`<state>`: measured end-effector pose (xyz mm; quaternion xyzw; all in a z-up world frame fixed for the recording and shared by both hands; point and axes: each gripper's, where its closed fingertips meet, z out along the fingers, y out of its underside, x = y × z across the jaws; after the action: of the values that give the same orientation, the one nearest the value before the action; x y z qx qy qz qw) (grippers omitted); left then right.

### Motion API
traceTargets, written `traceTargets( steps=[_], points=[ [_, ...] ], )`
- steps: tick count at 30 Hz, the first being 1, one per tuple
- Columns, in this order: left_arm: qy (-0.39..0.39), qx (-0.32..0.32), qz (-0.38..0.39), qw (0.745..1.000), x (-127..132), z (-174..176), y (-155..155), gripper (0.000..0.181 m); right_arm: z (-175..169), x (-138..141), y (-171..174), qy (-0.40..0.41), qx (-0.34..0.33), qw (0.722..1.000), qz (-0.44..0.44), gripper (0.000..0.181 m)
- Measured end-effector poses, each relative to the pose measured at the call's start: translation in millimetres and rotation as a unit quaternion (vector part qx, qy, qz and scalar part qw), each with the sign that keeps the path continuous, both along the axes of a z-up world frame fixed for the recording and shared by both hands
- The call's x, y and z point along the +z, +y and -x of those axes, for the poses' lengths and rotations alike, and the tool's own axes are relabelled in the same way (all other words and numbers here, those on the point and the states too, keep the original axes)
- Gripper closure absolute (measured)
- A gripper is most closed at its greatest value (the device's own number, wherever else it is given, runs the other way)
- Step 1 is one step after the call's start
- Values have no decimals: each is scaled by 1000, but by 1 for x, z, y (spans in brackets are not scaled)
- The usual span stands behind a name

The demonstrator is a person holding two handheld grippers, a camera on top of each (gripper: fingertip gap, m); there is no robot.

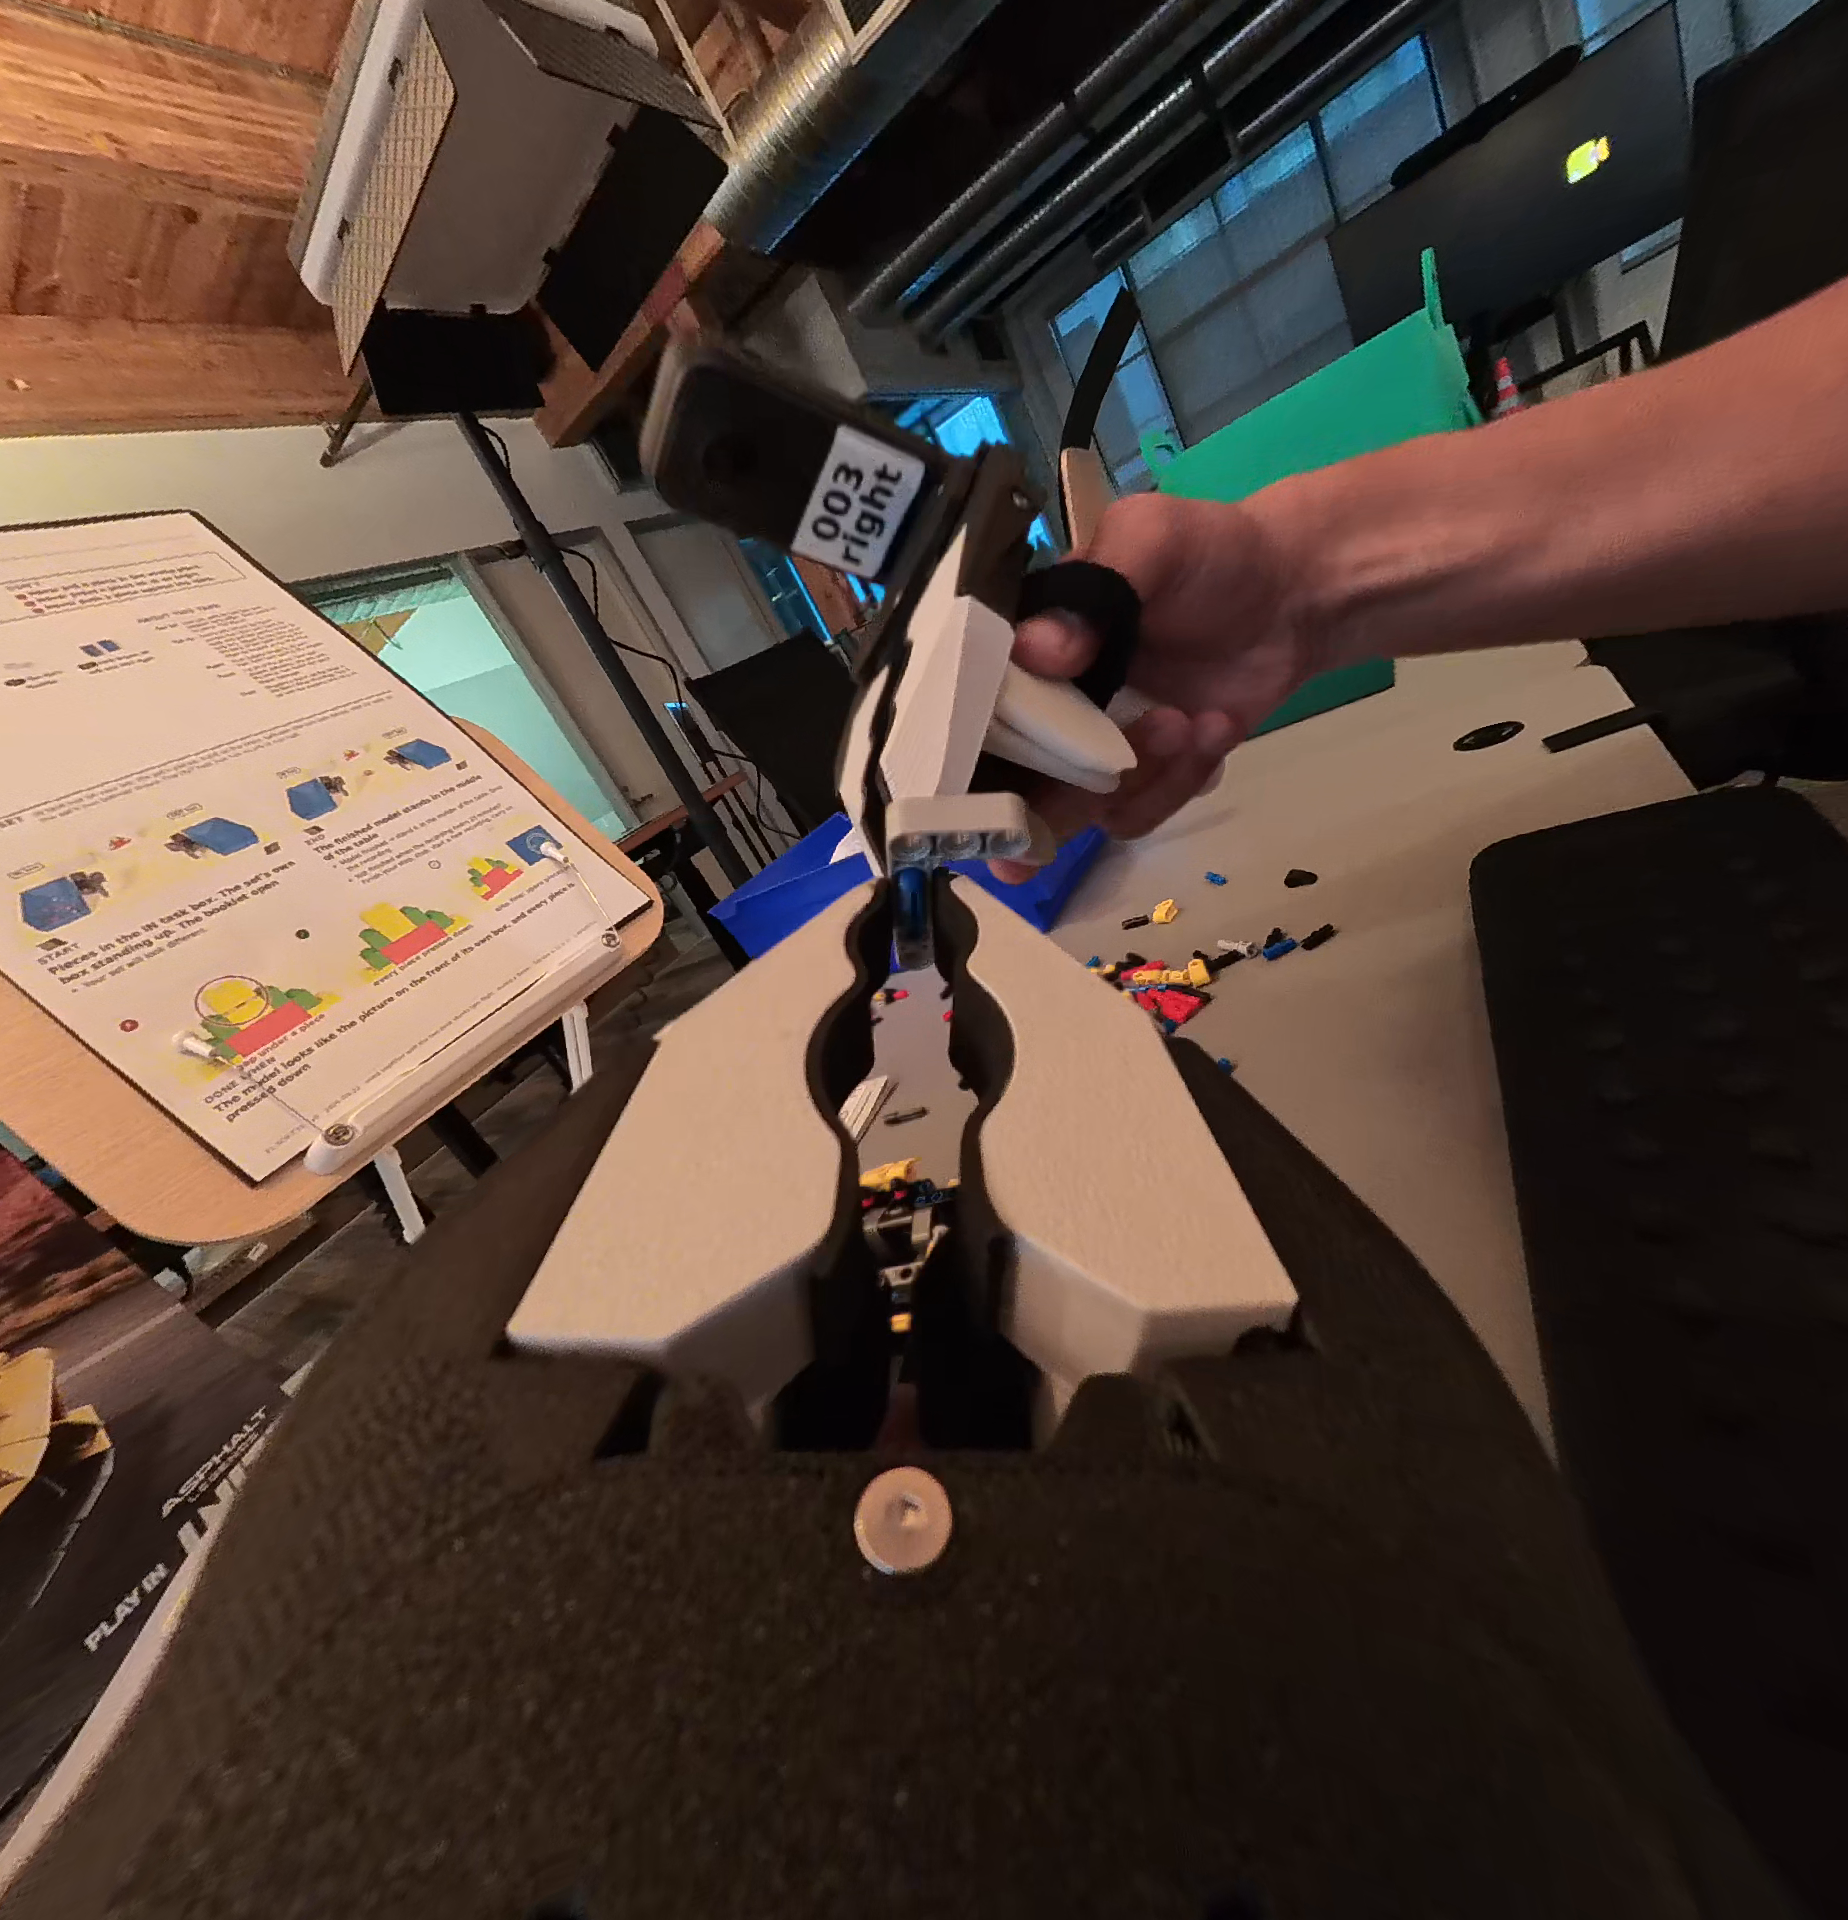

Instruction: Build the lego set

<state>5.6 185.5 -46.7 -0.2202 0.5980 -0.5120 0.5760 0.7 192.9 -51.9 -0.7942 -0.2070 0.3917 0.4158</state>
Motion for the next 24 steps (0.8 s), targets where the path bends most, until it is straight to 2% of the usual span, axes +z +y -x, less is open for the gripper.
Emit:
traceTargets(
  steps=[3, 8, 11, 15, 17, 19, 22, 24],
  points=[
    [-5, -4, 6, 1000, 2, 1, 0, 174, 1, 2, 0, 38, 1, 999, 5, 177],
    [12, -35, 74, 997, 8, 1, 1, 174, -1, 12, 1, 15, -20, 999, -36, 172],
    [28, -59, 110, 992, 10, 3, 2, 174, -1, 14, 2, 15, -28, 999, -39, 177],
    [40, -66, 123, 989, 8, 3, 4, 174, -1, 10, 3, 29, -28, 999, -27, 177],
    [40, -73, 138, 987, 10, 4, 5, 174, -1, 12, 4, 62, -32, 997, -27, 177],
    [50, -94, 177, 979, 14, 4, 7, 174, 0, 14, 6, 117, -34, 992, -22, 178],
    [65, -115, 263, 956, 21, 0, 18, 174, -6, 24, 18, 108, -76, 987, -91, 177],
    [83, -138, 343, 925, 24, -3, 28, 174, -8, 26, 28, 40, -118, 981, -149, 152]
  ],
)
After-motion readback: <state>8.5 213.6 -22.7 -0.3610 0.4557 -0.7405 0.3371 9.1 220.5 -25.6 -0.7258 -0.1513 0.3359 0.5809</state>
